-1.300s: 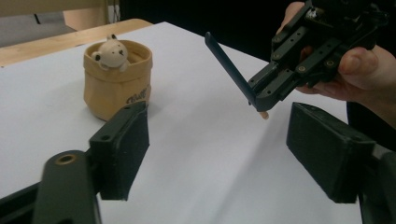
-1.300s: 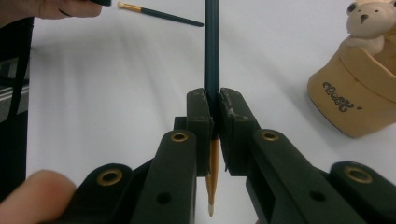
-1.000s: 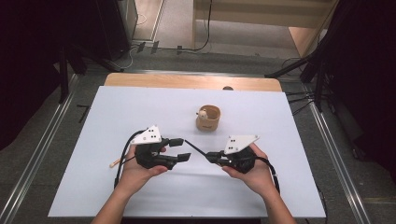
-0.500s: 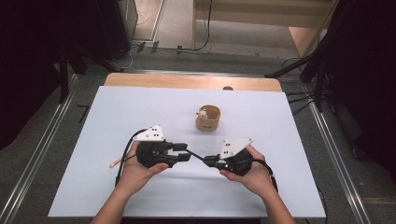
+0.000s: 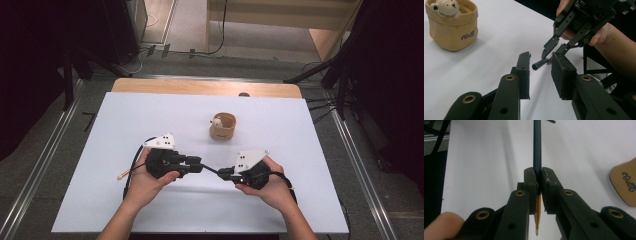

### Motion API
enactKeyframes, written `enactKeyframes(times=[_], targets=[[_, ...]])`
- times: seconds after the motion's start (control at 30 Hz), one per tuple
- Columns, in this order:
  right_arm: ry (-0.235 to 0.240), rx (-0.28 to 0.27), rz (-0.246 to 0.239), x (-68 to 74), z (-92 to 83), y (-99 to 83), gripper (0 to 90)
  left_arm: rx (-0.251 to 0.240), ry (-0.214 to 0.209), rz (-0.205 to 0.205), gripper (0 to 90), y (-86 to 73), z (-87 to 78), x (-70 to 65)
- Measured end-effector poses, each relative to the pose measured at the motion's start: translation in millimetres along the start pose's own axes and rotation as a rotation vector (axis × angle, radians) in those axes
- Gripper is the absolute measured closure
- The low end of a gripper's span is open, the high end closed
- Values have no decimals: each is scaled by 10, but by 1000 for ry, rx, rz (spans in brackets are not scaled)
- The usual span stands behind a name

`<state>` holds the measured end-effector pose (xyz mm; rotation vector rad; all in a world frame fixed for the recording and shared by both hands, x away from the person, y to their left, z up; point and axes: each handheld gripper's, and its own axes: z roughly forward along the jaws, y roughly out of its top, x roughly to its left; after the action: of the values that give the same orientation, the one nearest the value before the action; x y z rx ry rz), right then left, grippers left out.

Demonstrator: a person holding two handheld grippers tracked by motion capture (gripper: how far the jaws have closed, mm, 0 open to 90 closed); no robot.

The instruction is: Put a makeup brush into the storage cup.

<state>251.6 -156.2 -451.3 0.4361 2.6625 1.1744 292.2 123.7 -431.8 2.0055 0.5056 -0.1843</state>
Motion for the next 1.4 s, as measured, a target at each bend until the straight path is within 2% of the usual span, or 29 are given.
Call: enactKeyframes(times=[0.27,0.77,1.0,1.17,1.2,1.23,1.27,1.3,1.33,1.4], targets=[[4,8,-16,15,7,1,850,15,-28,-20,747,-5,14,23],[12,-1,-25,-6,9,-23,849,31,-48,-48,823,-18,45,59],[20,8,-32,-8,33,-34,848,35,-82,-63,858,-18,54,71],[37,-6,-6,-30,39,-49,843,25,-96,-83,863,-20,49,86],[44,-13,10,-41,34,-56,832,25,-93,-83,864,-20,43,89],[52,-35,49,-69,26,-68,774,27,-74,-82,864,-21,40,89],[52,-35,49,-69,26,-68,774,27,-74,-82,865,-21,40,89],[27,-55,82,-84,14,-74,687,25,-71,-84,864,-23,38,91],[27,-55,82,-84,14,-74,687,22,-65,-83,864,-24,37,92],[-7,-75,112,-93,2,-79,583,26,-41,-74,865,-26,40,83]])
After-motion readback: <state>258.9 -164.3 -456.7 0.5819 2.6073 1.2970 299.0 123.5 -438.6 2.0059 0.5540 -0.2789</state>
